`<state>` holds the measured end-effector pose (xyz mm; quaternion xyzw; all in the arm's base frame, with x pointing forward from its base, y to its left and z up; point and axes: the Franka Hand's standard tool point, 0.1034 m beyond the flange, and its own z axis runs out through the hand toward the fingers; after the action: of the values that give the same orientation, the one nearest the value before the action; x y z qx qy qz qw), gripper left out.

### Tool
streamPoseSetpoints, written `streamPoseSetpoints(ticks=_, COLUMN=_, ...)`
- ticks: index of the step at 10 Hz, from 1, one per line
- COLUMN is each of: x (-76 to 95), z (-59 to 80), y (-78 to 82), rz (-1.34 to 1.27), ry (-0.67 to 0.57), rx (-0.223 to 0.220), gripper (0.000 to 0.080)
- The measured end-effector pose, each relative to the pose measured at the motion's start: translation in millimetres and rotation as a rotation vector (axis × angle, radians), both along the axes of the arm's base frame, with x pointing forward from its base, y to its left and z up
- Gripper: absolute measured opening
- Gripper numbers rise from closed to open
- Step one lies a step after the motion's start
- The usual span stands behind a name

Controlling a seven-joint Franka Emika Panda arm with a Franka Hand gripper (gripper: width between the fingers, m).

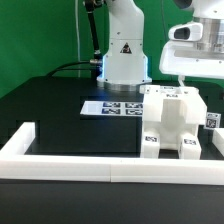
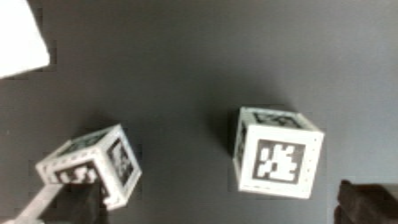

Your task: Assemble chair

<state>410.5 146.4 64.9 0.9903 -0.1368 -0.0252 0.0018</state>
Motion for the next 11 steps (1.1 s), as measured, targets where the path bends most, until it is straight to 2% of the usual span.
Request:
streamPoseSetpoints(ticks=5, x=31.2, z=5.1, y=-17.5, rz=0.038, ry=-0.033, rx=-0.002, gripper=0.0648)
streamPoseSetpoints(ticks=9, x=31.6, z=1.9, y=-24.4, rz=0.027, ry=0.023, rx=-0.013, gripper=0.0648)
streamPoseSetpoints(ticks=11, x=29.9, z=3.1, y=-21.6, rz=0.022, ry=0.022, rx=-0.011, gripper=0.0648)
